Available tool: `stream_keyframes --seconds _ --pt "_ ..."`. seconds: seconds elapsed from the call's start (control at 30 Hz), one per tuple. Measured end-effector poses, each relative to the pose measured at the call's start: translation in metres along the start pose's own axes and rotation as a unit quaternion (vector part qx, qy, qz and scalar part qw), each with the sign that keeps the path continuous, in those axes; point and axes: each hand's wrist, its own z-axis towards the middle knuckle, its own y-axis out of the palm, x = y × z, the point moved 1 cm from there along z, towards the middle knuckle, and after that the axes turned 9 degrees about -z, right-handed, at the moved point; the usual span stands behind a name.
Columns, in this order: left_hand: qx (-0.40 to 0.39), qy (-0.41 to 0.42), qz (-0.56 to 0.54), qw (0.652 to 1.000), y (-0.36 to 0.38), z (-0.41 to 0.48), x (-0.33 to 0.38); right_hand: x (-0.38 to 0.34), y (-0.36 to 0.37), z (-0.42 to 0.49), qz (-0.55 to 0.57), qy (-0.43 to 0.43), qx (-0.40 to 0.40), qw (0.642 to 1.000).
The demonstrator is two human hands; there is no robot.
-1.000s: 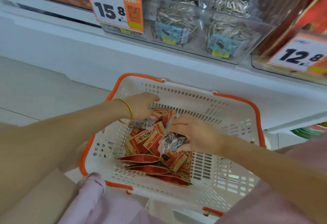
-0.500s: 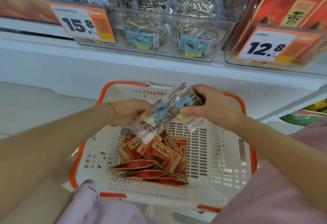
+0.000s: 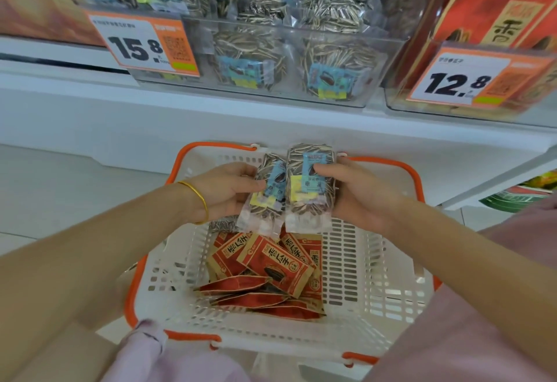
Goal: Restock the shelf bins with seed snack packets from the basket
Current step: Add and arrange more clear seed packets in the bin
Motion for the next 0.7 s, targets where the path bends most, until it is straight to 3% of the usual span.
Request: stream_keyframes --seconds 0.2,0.4,0.57,0.7 --pt "0.004 0.05 0.013 0.999 0.013 -0.016 0.004 0.002 0.006 -0.004 0.04 -0.022 -0.038 0.998" --pt "0.028 0.155 0.079 0.984 0.031 -0.042 0.015 -0.008 0.03 -0.029 0.019 -0.034 -0.083 0.996" --pt "0.041 0.324 0.215 0.92 0.042 -0.069 0.056 -0.042 0.054 -0.057 -0.048 -0.133 -0.036 0.989" --pt "0.071 0.456 0.228 0.857 0.041 -0.097 0.097 -0.099 0.071 -0.071 -0.057 -0.215 0.017 0.975"
